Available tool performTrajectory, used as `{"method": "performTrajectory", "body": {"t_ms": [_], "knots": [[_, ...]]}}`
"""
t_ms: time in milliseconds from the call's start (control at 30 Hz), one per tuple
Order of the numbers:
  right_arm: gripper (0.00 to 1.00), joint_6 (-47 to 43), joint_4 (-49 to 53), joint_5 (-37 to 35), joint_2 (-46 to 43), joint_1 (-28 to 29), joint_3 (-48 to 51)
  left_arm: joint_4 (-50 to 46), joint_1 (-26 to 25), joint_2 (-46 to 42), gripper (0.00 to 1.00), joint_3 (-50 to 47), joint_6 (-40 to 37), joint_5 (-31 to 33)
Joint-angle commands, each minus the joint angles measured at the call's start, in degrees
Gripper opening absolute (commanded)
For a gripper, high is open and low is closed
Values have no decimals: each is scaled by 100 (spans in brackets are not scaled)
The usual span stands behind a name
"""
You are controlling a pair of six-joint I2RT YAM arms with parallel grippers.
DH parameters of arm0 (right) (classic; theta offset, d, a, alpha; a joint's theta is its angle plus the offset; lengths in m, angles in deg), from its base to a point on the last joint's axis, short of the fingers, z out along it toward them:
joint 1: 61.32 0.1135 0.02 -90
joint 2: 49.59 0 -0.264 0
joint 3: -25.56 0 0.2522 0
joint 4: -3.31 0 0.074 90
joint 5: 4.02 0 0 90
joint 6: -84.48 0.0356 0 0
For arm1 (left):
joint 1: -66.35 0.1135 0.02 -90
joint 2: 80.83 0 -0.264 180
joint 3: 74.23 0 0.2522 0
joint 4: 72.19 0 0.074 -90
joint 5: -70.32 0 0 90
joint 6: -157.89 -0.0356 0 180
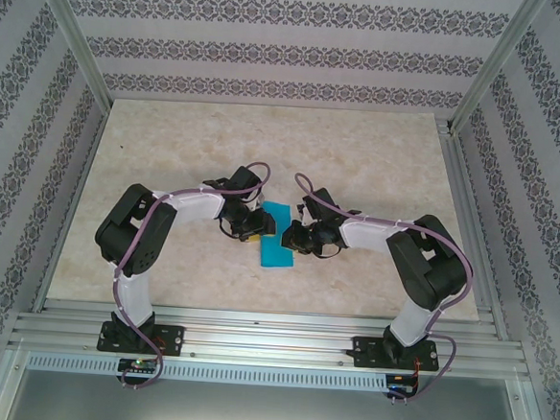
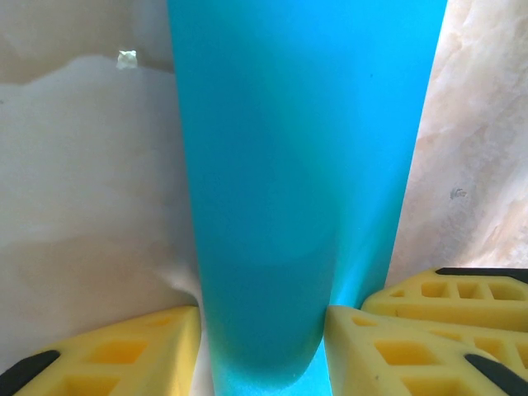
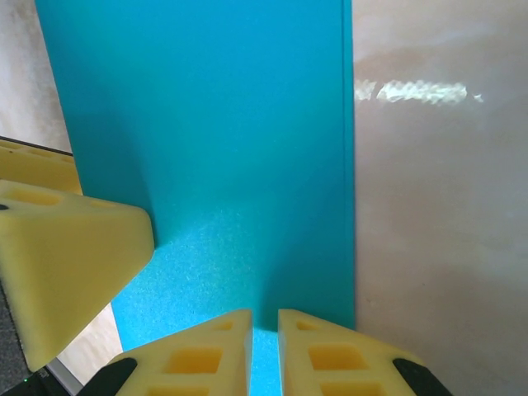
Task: Fold a paper plane with a square sheet of paper (fold left side to right side)
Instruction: Hold the square sheet of paper at the center of the table.
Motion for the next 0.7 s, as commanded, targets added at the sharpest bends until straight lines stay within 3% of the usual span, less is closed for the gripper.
{"method": "performTrajectory", "body": {"t_ms": [0,667], "knots": [[16,-36,44,-123,103,51,-148,81,-4,252,46,35,25,216],[16,-264,470,-357,174,56,-337,27,-4,367,46,44,-25,270]]}}
